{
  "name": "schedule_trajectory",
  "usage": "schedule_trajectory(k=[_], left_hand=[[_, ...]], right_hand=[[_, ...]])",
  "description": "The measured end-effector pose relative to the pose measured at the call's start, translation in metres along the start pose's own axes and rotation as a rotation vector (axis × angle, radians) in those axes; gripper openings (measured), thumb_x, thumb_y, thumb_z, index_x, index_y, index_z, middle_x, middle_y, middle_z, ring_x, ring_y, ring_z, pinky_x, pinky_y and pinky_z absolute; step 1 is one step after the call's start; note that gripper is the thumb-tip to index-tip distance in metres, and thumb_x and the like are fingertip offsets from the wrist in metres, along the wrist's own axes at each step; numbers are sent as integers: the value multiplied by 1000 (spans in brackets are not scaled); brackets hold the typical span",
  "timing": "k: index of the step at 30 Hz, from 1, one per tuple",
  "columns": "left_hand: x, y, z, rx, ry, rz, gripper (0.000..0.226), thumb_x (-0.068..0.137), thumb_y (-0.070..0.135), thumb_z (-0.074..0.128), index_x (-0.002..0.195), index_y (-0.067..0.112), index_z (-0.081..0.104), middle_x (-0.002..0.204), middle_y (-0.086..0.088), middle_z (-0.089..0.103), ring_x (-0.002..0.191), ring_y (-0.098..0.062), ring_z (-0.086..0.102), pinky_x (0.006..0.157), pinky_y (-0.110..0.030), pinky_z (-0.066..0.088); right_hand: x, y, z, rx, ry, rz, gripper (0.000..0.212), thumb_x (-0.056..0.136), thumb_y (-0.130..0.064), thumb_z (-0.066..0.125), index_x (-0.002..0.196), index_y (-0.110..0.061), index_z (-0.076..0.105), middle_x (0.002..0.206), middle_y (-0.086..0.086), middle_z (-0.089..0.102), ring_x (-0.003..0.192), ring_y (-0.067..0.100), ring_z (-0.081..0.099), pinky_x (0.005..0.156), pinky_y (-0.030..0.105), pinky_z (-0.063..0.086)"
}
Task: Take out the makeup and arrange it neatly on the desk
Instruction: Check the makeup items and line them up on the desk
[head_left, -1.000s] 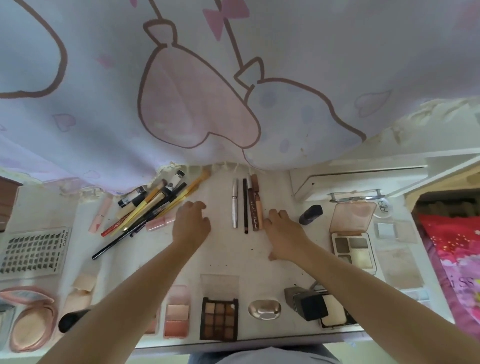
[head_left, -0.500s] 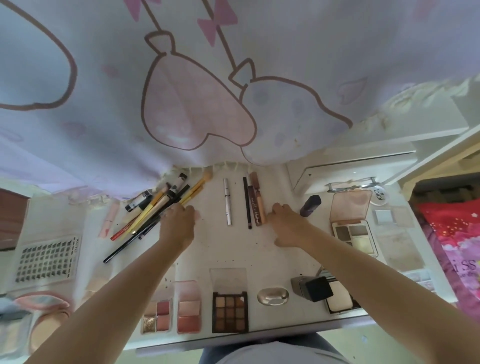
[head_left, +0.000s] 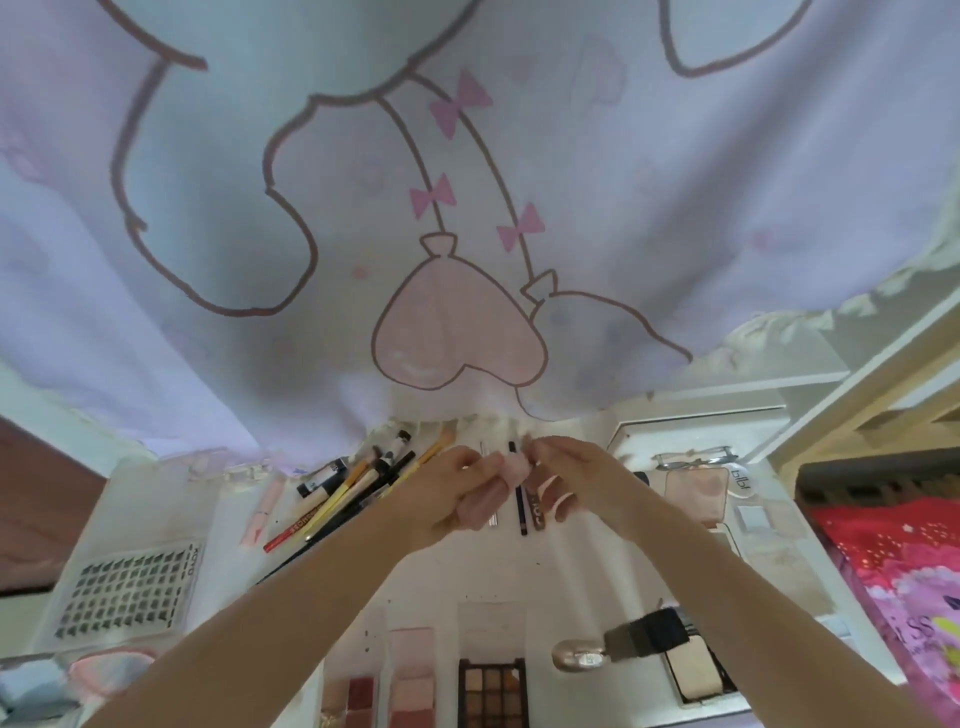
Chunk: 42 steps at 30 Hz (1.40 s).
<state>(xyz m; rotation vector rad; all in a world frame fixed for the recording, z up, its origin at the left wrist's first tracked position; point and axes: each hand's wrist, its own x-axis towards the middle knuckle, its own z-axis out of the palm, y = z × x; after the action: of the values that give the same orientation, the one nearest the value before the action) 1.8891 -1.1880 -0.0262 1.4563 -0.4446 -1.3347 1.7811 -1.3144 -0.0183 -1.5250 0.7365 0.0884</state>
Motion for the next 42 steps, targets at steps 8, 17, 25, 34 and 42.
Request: schedule_trajectory(k=[8,17,25,34,42], left_hand=[[-34,29,-5,25,-7,22,30,93,31,45,94,2,51,63,4,57,46,-1,53,43,-13,41],[-63,44,-15,141,31,209,14,95,16,45,86,10,55,73,-4,56,46,-5,52,46,-15,44],[-81,69,-5,227,158,396,16,95,10,44,83,12,55,64,-4,55,37,-4,49,39,-15,43],[-93,78,4,174,202,364,22,97,14,38,80,12,51,56,0,47,31,-5,37,34,-15,30],[-87,83,3,-159,231,236,28,92,11,29,66,14,38,37,7,30,32,-7,23,32,-14,18]], right_hand=[[-31,-27,22,150,-53,-165,23,96,-8,40,85,2,58,59,7,49,41,10,42,42,19,34],[-55,-52,27,7,229,-350,21,90,-5,50,75,-11,62,52,-4,57,42,5,52,47,14,47],[-67,-69,30,-64,292,-554,19,89,-3,51,81,-15,63,55,-6,61,48,4,58,55,16,52],[-66,-66,32,-90,310,-702,15,90,-2,49,90,-13,60,52,-11,62,49,-1,58,56,9,48],[-65,-87,40,-422,303,-1042,19,78,-30,50,96,-27,56,92,-11,53,84,7,54,74,14,48]])
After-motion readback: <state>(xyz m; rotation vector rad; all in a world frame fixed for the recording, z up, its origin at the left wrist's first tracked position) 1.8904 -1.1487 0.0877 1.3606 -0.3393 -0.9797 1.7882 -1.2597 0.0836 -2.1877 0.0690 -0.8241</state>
